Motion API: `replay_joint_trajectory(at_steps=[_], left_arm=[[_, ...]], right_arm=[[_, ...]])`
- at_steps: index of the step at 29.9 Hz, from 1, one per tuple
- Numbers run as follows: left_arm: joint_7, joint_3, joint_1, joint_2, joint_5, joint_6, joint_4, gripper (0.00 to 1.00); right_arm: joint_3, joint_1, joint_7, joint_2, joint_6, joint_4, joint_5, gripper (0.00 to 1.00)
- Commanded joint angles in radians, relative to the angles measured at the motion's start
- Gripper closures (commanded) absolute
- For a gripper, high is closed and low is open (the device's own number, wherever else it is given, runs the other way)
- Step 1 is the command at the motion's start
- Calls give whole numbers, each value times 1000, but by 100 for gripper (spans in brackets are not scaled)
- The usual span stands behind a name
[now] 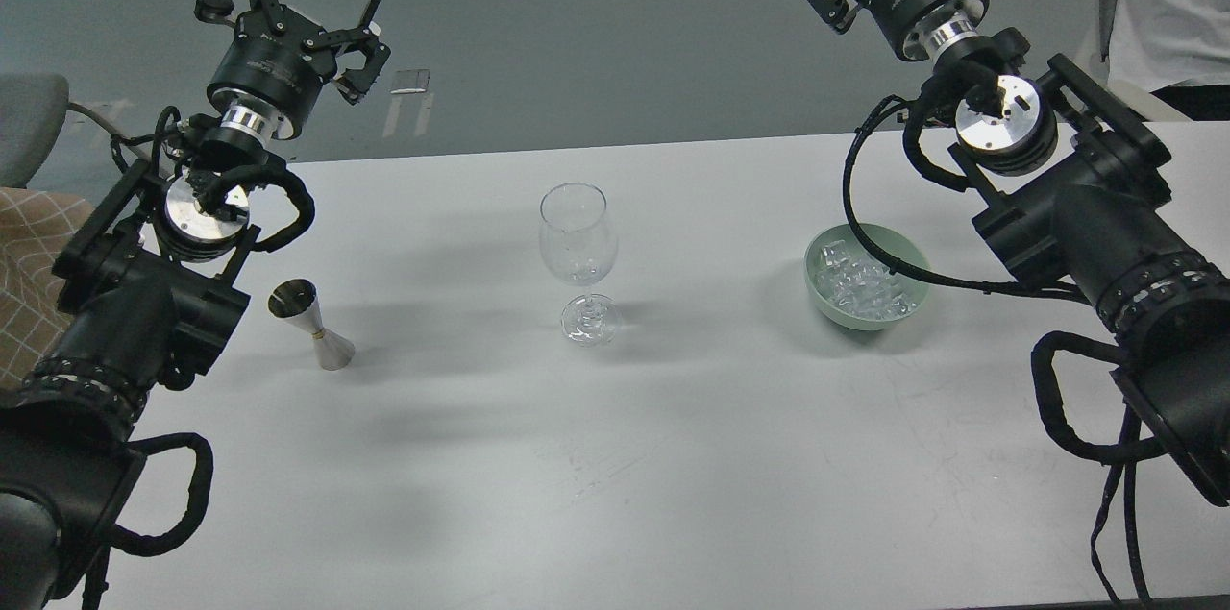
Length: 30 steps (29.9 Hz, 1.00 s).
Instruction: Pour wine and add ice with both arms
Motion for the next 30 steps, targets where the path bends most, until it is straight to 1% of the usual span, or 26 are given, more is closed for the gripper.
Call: replay_joint_trajectory(at_steps=[1, 7, 14, 16, 20, 23, 24, 30], left_arm=[[1, 0, 29, 14, -1, 0, -47, 1], [-1, -18, 35, 49, -12, 0, -82, 1], [-1, -9, 104, 117, -15, 0, -223, 1], [-1, -11, 114, 166, -15, 0, -284, 1], [-1, -6, 121, 212, -15, 0, -297, 1], [-2, -21, 195, 244, -17, 0, -346, 1], [-2, -31, 230, 261, -20, 0, -393, 1], [-1, -75, 376, 321, -32, 0, -536, 1]], right_arm=[[1, -17, 0, -18, 1, 23, 0, 0], [3, -68, 0, -55, -1, 78, 0, 0], [19, -105, 0, -79, -1, 126, 2, 0], [27, -115, -2, -88, -1, 137, 4, 0], [26, -131, -2, -98, 4, 152, 4, 0], [27, -151, -2, -107, 24, 163, 4, 0], [27, -155, -2, -120, 25, 167, 4, 0], [29, -165, -3, -171, 28, 181, 10, 0]])
